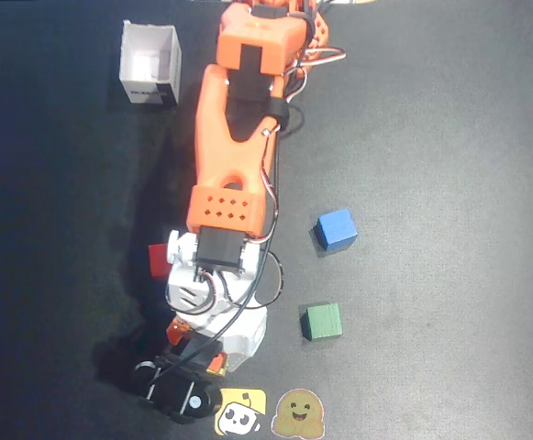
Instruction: Put the orange cube on top of the yellow cube.
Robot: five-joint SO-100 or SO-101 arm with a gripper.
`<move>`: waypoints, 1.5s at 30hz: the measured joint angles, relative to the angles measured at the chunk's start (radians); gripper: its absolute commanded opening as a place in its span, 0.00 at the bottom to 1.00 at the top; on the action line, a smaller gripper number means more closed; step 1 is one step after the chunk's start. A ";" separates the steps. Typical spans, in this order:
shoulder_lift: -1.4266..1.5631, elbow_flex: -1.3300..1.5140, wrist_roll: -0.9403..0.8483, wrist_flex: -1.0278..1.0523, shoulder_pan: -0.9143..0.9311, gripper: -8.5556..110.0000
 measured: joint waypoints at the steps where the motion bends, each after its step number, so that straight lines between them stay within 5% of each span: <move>1: 0.000 0.000 0.000 0.000 -0.002 0.31; 25: 0.250 0.137 -0.040 0.017 -0.014 0.30; 37: 0.673 0.672 -0.104 -0.109 -0.014 0.14; 45: 0.933 1.023 -0.173 -0.206 -0.037 0.11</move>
